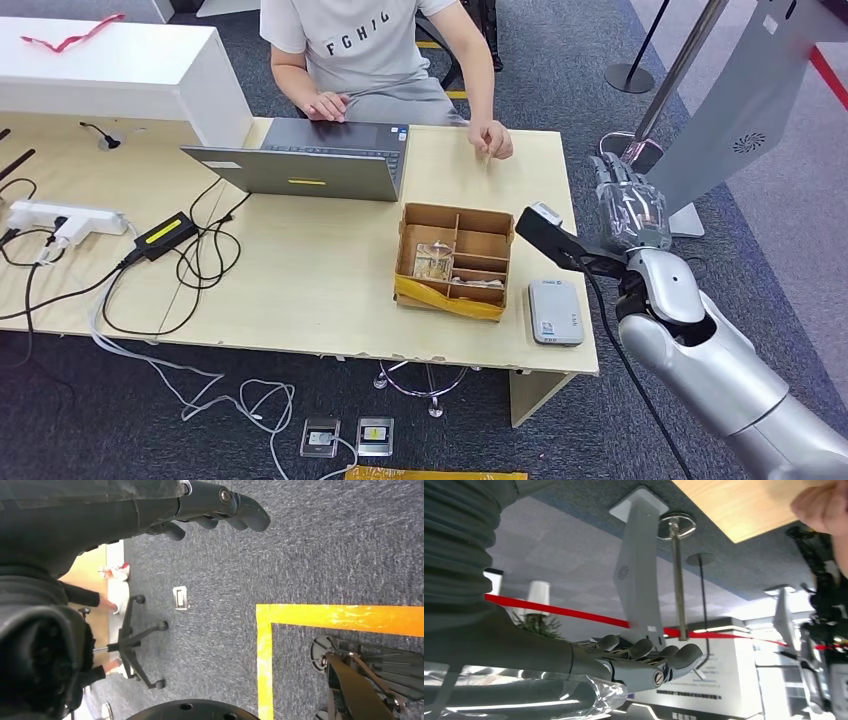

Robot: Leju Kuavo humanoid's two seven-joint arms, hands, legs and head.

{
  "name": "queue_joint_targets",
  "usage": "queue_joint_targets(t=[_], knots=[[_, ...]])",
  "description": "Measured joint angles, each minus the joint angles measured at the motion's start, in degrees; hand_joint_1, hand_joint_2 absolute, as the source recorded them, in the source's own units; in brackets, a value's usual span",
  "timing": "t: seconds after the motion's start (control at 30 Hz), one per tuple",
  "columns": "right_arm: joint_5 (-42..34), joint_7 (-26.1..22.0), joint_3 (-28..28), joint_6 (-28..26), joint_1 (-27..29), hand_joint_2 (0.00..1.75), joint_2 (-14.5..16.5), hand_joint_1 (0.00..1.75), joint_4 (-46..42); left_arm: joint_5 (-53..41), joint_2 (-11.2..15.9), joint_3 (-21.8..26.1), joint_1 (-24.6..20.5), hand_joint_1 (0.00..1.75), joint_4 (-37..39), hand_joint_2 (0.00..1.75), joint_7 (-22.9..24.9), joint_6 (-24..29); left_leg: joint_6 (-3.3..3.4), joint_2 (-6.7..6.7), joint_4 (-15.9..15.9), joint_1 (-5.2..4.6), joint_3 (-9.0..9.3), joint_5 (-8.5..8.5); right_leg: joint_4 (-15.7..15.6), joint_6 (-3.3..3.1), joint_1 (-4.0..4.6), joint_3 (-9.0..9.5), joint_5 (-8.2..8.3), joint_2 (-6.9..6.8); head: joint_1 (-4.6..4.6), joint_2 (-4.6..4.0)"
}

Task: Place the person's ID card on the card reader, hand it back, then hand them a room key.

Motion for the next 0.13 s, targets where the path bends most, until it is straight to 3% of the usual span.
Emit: queue_joint_targets(t=[0.13], knots=[[-1.57,-0.01,0.25,0.23,1.15,1.75,-1.39,0.00,-6.55,1.46,-0.01,0.24,0.61,0.00,0.15,0.00,-1.57,0.10,0.00,0.00,0.00,0.04,0.02,0.00,0.00,0.00,0.03,0.01,0.00,0.00,0.00,-0.01]])
